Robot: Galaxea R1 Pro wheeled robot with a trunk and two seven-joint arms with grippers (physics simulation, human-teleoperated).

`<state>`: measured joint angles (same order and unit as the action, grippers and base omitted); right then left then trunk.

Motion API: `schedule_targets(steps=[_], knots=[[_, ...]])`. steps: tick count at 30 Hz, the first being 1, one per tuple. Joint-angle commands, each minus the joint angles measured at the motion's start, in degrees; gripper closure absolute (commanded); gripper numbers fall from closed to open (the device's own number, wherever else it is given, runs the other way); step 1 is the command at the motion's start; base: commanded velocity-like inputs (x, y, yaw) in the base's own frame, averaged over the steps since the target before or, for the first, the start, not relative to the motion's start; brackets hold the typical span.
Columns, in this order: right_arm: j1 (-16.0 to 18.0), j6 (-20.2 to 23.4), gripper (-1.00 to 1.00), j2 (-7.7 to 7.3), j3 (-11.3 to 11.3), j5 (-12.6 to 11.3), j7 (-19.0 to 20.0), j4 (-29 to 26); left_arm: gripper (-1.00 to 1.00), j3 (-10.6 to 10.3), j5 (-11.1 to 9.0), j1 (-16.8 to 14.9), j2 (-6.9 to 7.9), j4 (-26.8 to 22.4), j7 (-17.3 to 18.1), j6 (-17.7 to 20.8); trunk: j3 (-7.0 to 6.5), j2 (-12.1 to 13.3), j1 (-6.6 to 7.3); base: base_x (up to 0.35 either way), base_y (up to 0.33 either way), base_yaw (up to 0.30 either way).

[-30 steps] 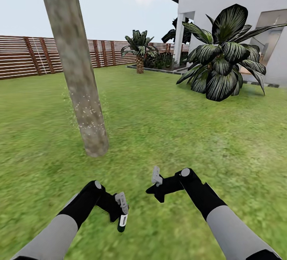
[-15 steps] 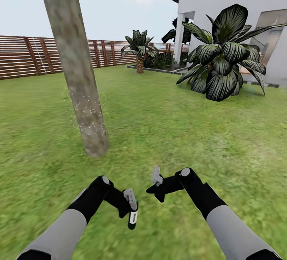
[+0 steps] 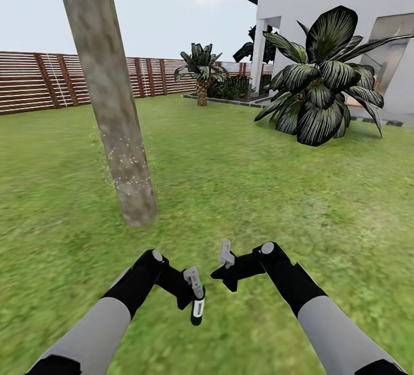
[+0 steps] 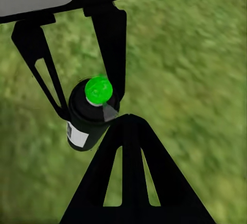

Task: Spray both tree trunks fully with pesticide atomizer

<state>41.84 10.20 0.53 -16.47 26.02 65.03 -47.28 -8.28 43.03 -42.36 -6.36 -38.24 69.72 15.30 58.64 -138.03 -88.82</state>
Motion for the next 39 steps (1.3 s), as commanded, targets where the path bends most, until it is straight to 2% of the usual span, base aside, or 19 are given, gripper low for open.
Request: schedule_targets(steps=[1, 11, 16, 32, 36, 39], knots=[[0.0, 0.0, 1.0, 0.0, 0.0, 0.0, 0.0, 0.0, 1.0, 0.0, 0.0, 0.0, -0.2, 0.0, 0.0, 0.0, 0.0, 0.0, 0.0, 0.0, 0.0, 0.0], [0.0, 0.7, 1.0, 0.0, 0.0, 0.0, 0.0, 0.0, 1.0, 0.0, -0.1, -0.1, -1.37, -0.1, -0.1, -0.1, 0.0, 0.0, 0.0, 0.0, 0.0, 0.0], [0.0, 0.8, 1.0, 0.02, 0.0, 0.0, 0.0, -0.8, 1.0, -0.1, -1.8, -0.1, -1.45, -0.1, -0.2, -0.1, 0.0, 0.0, 0.0, 0.0, 0.0, 0.0], [0.0, 0.9, 1.0, 0.08, -0.1, 0.0, 0.0, -1.1, 1.0, 0.0, -2.9, -0.1, -1.4, -1.6, -1.0, -0.1, 0.0, 0.0, 0.0, 0.0, 0.0, 0.0], [0.0, 0.9, 1.0, 0.07, 0.0, 0.0, 0.0, -1.1, 1.0, 0.0, -4.6, -0.1, -1.39, -1.6, -1.0, -0.2, 0.0, 0.0, 0.0, 0.0, 0.0, 0.0], [0.0, 0.9, 1.0, 0.07, 0.0, 0.0, 0.0, -1.1, 1.0, 0.0, -5.0, -0.1, -1.38, -1.6, -1.0, -0.2, 0.0, 0.0, 0.0, 0.0, 0.0, 0.0]])
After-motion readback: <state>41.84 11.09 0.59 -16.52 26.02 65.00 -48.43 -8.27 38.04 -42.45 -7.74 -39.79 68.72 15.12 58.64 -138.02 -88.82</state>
